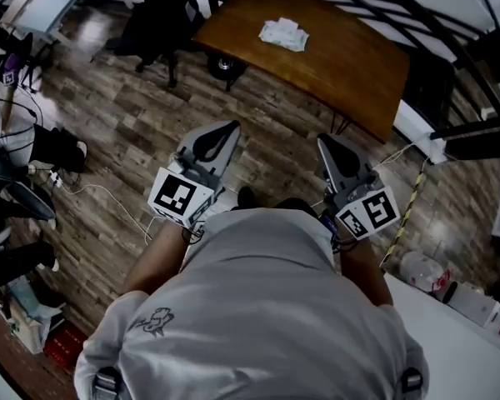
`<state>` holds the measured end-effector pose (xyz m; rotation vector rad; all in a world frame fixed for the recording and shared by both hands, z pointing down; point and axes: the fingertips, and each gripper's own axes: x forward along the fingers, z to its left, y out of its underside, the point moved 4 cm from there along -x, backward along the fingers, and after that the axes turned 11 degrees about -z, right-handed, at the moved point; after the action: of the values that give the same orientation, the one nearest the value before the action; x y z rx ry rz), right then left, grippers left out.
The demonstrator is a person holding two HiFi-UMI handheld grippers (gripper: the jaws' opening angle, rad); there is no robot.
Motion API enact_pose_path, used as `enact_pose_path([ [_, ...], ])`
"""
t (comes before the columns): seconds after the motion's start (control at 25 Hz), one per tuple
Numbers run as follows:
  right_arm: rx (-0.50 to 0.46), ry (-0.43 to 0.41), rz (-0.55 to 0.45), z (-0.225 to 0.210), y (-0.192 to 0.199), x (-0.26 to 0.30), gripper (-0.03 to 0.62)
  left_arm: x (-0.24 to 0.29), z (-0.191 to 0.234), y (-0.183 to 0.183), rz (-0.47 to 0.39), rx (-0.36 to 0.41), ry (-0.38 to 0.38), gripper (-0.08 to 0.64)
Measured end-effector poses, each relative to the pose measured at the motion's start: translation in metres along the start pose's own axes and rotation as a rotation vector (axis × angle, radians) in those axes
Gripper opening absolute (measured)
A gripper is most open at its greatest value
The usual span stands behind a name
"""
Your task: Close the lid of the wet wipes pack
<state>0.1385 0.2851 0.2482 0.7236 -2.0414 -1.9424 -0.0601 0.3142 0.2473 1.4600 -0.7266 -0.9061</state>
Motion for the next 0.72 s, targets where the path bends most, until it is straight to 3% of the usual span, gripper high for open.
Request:
enact_pose_path([
  [0.72,0.049,-0.05,0.006,-0.052,0.017,0.073,0.035,0.038,0.071,0.014,0.042,-0.007,-0.07,0.012],
])
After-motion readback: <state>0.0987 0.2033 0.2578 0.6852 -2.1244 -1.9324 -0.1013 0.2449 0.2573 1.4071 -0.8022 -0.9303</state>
